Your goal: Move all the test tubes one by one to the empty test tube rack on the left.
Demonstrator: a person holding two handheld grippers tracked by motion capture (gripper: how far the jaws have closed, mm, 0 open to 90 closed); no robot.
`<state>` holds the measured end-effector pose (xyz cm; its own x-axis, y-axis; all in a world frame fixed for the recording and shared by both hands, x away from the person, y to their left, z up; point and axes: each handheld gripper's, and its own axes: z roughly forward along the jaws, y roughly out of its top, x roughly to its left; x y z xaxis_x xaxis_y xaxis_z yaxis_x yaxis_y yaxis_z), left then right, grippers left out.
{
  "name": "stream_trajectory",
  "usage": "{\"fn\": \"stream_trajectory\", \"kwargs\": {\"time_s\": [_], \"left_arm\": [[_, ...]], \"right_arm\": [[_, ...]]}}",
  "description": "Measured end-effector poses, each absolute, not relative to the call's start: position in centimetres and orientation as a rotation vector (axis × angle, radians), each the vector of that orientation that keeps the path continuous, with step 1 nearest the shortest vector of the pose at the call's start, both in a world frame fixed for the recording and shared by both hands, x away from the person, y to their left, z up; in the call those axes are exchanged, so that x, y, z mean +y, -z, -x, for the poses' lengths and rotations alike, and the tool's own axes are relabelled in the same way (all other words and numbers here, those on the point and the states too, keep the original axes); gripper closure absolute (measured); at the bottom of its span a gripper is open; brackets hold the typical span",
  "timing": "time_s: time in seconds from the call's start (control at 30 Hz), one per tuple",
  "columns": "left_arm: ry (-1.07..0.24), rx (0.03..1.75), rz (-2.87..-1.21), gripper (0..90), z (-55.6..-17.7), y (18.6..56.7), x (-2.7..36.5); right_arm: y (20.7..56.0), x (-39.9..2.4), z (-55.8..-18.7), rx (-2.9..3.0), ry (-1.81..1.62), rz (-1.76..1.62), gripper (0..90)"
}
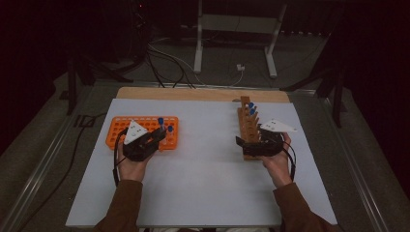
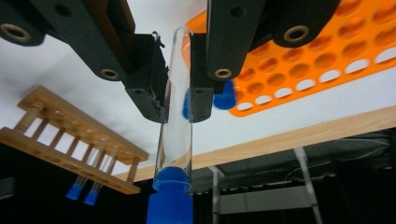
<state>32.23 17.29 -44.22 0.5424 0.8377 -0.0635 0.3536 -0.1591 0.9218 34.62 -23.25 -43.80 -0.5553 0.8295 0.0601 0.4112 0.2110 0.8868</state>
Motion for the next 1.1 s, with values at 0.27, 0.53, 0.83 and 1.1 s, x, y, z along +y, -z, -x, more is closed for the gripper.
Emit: {"fn": "stream_trajectory", "kwargs": {"time_s": [0.27, 0.53, 0.83, 1.1], "left_arm": [[-0.646, 1.059, -1.732, 78.3, -32.7, 44.7, 18.6], [-0.662, 1.111, -1.741, 78.3, -34.1, 45.9, 18.7], [-0.662, 1.158, -1.755, 78.3, -35.3, 47.2, 18.2], [-0.636, 1.185, -1.790, 78.3, -35.7, 48.6, 18.0]], "right_arm": [[43.8, -23.5, -34.5, 2.054, -1.306, -1.151, 0.0], [43.8, -23.5, -34.5, 2.050, -1.314, -1.155, 0.0], [43.8, -23.6, -34.4, 2.051, -1.317, -1.153, 0.0], [43.9, -23.5, -34.4, 2.064, -1.314, -1.144, 0.0]]}}
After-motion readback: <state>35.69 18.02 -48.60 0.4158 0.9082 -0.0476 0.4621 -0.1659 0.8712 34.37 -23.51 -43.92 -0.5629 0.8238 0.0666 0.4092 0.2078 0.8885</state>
